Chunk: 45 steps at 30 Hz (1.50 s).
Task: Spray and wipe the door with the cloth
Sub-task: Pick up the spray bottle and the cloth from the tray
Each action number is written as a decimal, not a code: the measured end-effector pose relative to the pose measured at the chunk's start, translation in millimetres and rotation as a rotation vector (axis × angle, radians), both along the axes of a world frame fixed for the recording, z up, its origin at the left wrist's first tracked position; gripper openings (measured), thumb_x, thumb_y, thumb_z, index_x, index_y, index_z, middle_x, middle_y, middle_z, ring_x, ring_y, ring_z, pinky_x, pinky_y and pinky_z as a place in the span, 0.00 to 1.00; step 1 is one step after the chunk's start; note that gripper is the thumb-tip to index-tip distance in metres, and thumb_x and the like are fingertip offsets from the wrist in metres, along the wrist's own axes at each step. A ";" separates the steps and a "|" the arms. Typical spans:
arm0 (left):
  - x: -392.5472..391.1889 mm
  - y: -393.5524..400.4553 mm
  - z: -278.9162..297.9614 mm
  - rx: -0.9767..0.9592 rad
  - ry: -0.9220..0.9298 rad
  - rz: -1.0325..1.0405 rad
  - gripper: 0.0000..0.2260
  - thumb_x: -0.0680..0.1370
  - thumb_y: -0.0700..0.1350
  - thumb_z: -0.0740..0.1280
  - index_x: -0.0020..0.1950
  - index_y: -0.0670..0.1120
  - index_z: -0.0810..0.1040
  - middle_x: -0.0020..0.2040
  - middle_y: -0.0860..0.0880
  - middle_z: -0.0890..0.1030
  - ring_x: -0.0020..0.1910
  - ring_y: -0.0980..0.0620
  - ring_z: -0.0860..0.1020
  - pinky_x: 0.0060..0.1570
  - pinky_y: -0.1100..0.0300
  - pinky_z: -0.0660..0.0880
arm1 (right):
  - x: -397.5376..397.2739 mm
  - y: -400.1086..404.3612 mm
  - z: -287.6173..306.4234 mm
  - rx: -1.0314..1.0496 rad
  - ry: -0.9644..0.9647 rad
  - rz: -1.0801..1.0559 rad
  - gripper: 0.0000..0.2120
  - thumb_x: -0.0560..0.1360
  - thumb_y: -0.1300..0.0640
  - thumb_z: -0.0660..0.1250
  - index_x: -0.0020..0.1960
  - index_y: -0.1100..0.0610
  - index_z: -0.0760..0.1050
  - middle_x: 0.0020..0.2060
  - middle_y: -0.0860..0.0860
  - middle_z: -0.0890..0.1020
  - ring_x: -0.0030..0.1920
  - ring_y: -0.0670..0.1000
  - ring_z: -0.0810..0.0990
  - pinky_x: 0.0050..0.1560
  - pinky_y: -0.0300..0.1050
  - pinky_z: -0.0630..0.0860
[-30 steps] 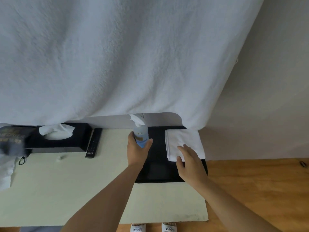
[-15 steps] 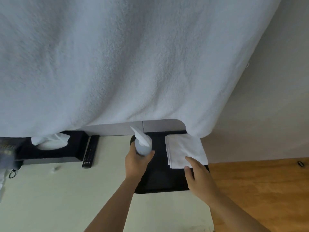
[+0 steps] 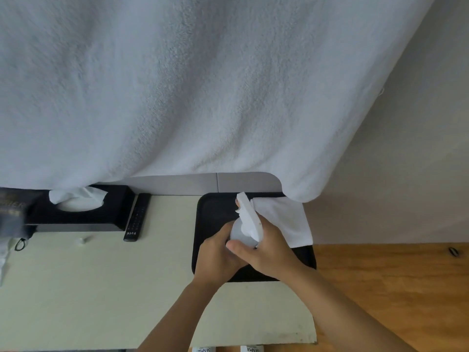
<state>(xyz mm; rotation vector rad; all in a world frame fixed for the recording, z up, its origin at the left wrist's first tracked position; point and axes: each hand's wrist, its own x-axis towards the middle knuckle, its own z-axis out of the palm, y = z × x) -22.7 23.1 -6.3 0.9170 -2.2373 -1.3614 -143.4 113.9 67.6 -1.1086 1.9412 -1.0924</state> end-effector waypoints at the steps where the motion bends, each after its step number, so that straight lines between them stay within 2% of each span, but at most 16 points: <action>1: -1.4 0.2 2.3 0.001 0.009 0.002 0.30 0.68 0.62 0.74 0.68 0.54 0.76 0.54 0.61 0.84 0.53 0.58 0.83 0.49 0.58 0.83 | 0.0 0.7 2.7 -0.017 0.000 -0.011 0.30 0.71 0.49 0.78 0.59 0.29 0.61 0.51 0.14 0.67 0.59 0.22 0.68 0.49 0.20 0.70; 5: -6.6 6.8 8.1 -0.025 0.042 0.017 0.31 0.68 0.62 0.74 0.68 0.53 0.77 0.54 0.60 0.84 0.53 0.56 0.83 0.51 0.57 0.83 | 0.0 6.9 12.8 -0.060 0.017 -0.041 0.34 0.70 0.55 0.80 0.59 0.31 0.60 0.49 0.12 0.65 0.58 0.19 0.65 0.48 0.15 0.66; 9: -18.0 11.2 13.9 0.035 0.034 -0.163 0.30 0.72 0.51 0.79 0.72 0.55 0.74 0.62 0.61 0.82 0.62 0.57 0.80 0.62 0.53 0.80 | -2.3 26.7 10.4 -0.157 0.103 -0.178 0.33 0.69 0.57 0.81 0.59 0.33 0.64 0.52 0.15 0.69 0.59 0.23 0.69 0.50 0.17 0.68; 11: -21.7 3.3 15.1 -0.042 -0.025 -0.342 0.41 0.71 0.55 0.81 0.79 0.60 0.64 0.75 0.64 0.70 0.74 0.60 0.70 0.73 0.58 0.69 | -8.2 45.5 6.5 -0.222 0.167 -0.262 0.33 0.67 0.58 0.82 0.61 0.36 0.68 0.53 0.20 0.73 0.59 0.29 0.74 0.52 0.21 0.73; 13: -26.4 -8.1 18.6 -0.062 -0.146 -0.408 0.49 0.69 0.58 0.81 0.78 0.68 0.50 0.79 0.70 0.53 0.79 0.64 0.55 0.77 0.61 0.59 | -16.3 65.0 5.2 -0.282 0.241 -0.321 0.31 0.66 0.58 0.82 0.63 0.43 0.72 0.53 0.24 0.75 0.58 0.36 0.77 0.55 0.29 0.78; 15: -38.1 -18.8 16.0 -0.041 -0.245 -0.364 0.50 0.70 0.58 0.80 0.79 0.68 0.46 0.80 0.67 0.48 0.81 0.59 0.53 0.79 0.53 0.58 | -20.8 83.4 7.9 -0.295 0.266 -0.410 0.33 0.64 0.59 0.82 0.61 0.40 0.71 0.52 0.24 0.75 0.57 0.34 0.77 0.53 0.27 0.77; 19: -83.5 -26.9 -11.4 -0.013 -0.413 -0.207 0.42 0.76 0.63 0.71 0.84 0.56 0.53 0.84 0.53 0.56 0.81 0.46 0.61 0.75 0.41 0.66 | -31.9 118.7 5.1 -0.241 0.186 -0.614 0.30 0.64 0.63 0.82 0.50 0.39 0.68 0.45 0.34 0.76 0.56 0.30 0.75 0.42 0.18 0.71; 21: -108.6 -23.5 -24.3 0.082 -0.473 -0.072 0.36 0.78 0.61 0.70 0.81 0.50 0.60 0.78 0.47 0.67 0.75 0.44 0.69 0.70 0.43 0.72 | -33.4 130.6 5.4 -0.182 0.098 -0.649 0.26 0.66 0.58 0.81 0.50 0.40 0.68 0.44 0.38 0.73 0.55 0.43 0.79 0.43 0.25 0.77; 23: -136.9 -13.6 -34.0 0.102 -0.541 0.019 0.34 0.78 0.59 0.70 0.78 0.45 0.62 0.72 0.43 0.70 0.70 0.43 0.70 0.67 0.46 0.74 | -37.0 142.8 4.6 -0.174 0.135 -0.704 0.24 0.67 0.49 0.80 0.50 0.41 0.66 0.44 0.38 0.72 0.53 0.46 0.79 0.50 0.32 0.78; 27: -173.0 -3.0 -34.4 -0.433 -0.641 -0.235 0.29 0.78 0.62 0.68 0.73 0.48 0.69 0.68 0.47 0.72 0.69 0.44 0.71 0.65 0.47 0.70 | -42.4 164.3 -7.3 -0.158 0.121 -0.775 0.33 0.62 0.62 0.83 0.51 0.39 0.67 0.46 0.41 0.75 0.48 0.48 0.77 0.55 0.45 0.76; 29: -190.7 4.1 -34.7 -0.519 -0.651 -0.500 0.29 0.76 0.66 0.68 0.70 0.50 0.70 0.64 0.48 0.74 0.66 0.44 0.72 0.61 0.48 0.68 | -50.5 177.2 -12.8 -0.123 0.107 -0.751 0.33 0.62 0.62 0.83 0.53 0.38 0.68 0.48 0.44 0.78 0.50 0.52 0.78 0.50 0.38 0.78; 32: -201.9 17.1 -38.3 -0.603 -0.815 -0.700 0.41 0.69 0.72 0.71 0.72 0.50 0.64 0.64 0.45 0.68 0.64 0.42 0.69 0.57 0.46 0.71 | -61.8 193.3 -26.8 -0.104 0.018 -0.766 0.27 0.64 0.61 0.82 0.54 0.43 0.74 0.47 0.48 0.80 0.51 0.54 0.80 0.42 0.28 0.79; 35: -194.9 29.3 -46.7 -0.810 -0.857 -0.762 0.41 0.71 0.64 0.73 0.74 0.47 0.60 0.66 0.42 0.67 0.63 0.40 0.70 0.55 0.46 0.74 | -67.0 200.9 -38.6 -0.041 -0.010 -0.771 0.32 0.64 0.51 0.82 0.64 0.50 0.73 0.53 0.50 0.80 0.57 0.55 0.79 0.53 0.44 0.82; 39: -181.5 38.9 -56.6 -0.843 -0.752 -0.635 0.20 0.81 0.51 0.61 0.71 0.47 0.63 0.67 0.43 0.70 0.63 0.41 0.72 0.55 0.48 0.74 | -69.7 201.5 -30.5 -0.105 0.019 -0.764 0.30 0.66 0.56 0.82 0.61 0.41 0.72 0.51 0.46 0.79 0.57 0.51 0.79 0.50 0.36 0.81; 42: -176.2 36.0 -43.4 -0.576 -0.471 -0.385 0.11 0.83 0.45 0.57 0.65 0.46 0.69 0.55 0.47 0.79 0.47 0.49 0.75 0.45 0.54 0.72 | -67.7 199.8 -18.2 -0.154 0.024 -0.734 0.30 0.67 0.57 0.81 0.59 0.38 0.70 0.51 0.45 0.79 0.56 0.50 0.79 0.46 0.30 0.80; 45: -167.1 36.5 -6.1 -0.297 -0.206 -0.132 0.08 0.83 0.42 0.60 0.60 0.43 0.74 0.44 0.47 0.79 0.40 0.51 0.75 0.41 0.54 0.72 | -62.3 199.9 -6.6 -0.178 0.017 -0.778 0.30 0.64 0.52 0.81 0.59 0.37 0.69 0.51 0.42 0.78 0.57 0.49 0.79 0.48 0.32 0.80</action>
